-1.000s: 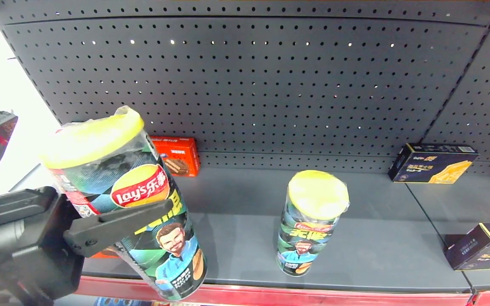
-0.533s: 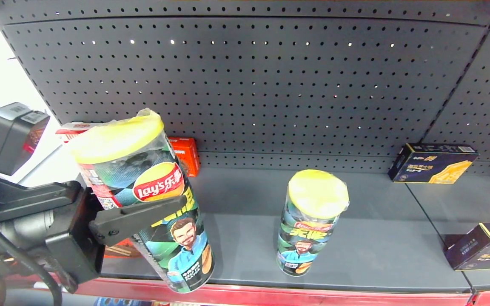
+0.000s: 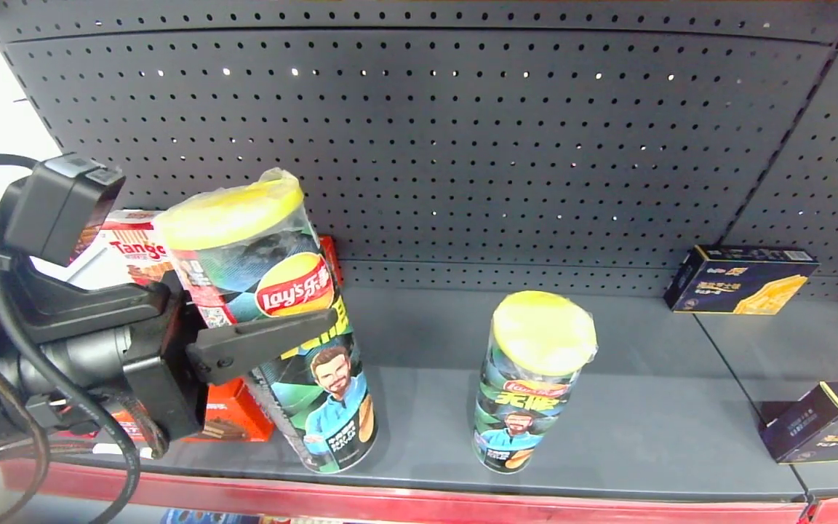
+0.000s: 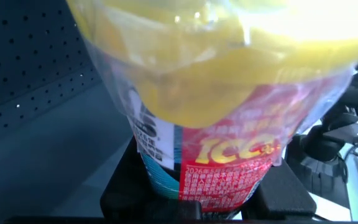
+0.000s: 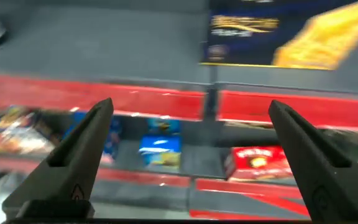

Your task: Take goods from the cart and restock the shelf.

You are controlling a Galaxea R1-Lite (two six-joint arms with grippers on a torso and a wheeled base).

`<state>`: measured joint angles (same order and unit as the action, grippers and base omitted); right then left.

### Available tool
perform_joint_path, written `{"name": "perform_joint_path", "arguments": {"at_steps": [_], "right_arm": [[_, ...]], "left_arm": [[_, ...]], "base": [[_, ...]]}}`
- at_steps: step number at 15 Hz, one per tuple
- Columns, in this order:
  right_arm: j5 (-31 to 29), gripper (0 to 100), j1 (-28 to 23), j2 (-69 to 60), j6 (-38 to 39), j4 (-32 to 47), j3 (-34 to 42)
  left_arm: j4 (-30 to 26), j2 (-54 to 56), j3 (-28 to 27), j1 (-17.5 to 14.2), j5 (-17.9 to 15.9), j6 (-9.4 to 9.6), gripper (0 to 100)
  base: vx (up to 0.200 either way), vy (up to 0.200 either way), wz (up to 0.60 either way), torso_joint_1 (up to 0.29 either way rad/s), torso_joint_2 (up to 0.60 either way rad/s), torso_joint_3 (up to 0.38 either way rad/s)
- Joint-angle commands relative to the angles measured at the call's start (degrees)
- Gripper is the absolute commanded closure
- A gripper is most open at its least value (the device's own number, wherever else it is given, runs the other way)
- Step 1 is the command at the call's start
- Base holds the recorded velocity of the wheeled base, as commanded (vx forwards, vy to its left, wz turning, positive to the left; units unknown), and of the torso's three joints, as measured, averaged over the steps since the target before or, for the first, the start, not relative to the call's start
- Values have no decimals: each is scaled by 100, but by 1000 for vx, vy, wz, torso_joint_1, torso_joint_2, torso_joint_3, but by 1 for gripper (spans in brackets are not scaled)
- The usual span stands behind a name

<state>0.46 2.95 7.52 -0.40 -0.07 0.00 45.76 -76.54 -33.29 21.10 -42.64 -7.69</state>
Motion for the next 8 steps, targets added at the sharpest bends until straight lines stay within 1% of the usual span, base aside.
{"name": "perform_joint_path", "arguments": {"at_steps": [1,2,4,5,7,8], "right_arm": [[-64,0,-348,-752,5,-37,0],[-73,0,-304,-743,-65,-37,0],[-55,0,-304,-743,-162,-28,0],[-99,0,-304,-743,-13,-19,0],[-108,0,-304,-743,5,-10,0],[-108,0,-304,-743,5,-10,0]], "left_arm": [[3,-221,-169,-18,2,-4,100],[3,-344,-318,-27,10,-4,100],[12,-388,-362,-27,10,-4,100],[12,-678,-617,-36,10,-4,100],[12,-906,-872,-27,10,5,100],[29,-1143,-1136,-36,10,13,100]], "base": [[0,0,0,0,0,0],[0,0,0,0,0,0],[0,0,0,0,0,0],[0,0,0,0,0,0],[0,0,0,0,0,0],[0,0,0,0,0,0]]}}
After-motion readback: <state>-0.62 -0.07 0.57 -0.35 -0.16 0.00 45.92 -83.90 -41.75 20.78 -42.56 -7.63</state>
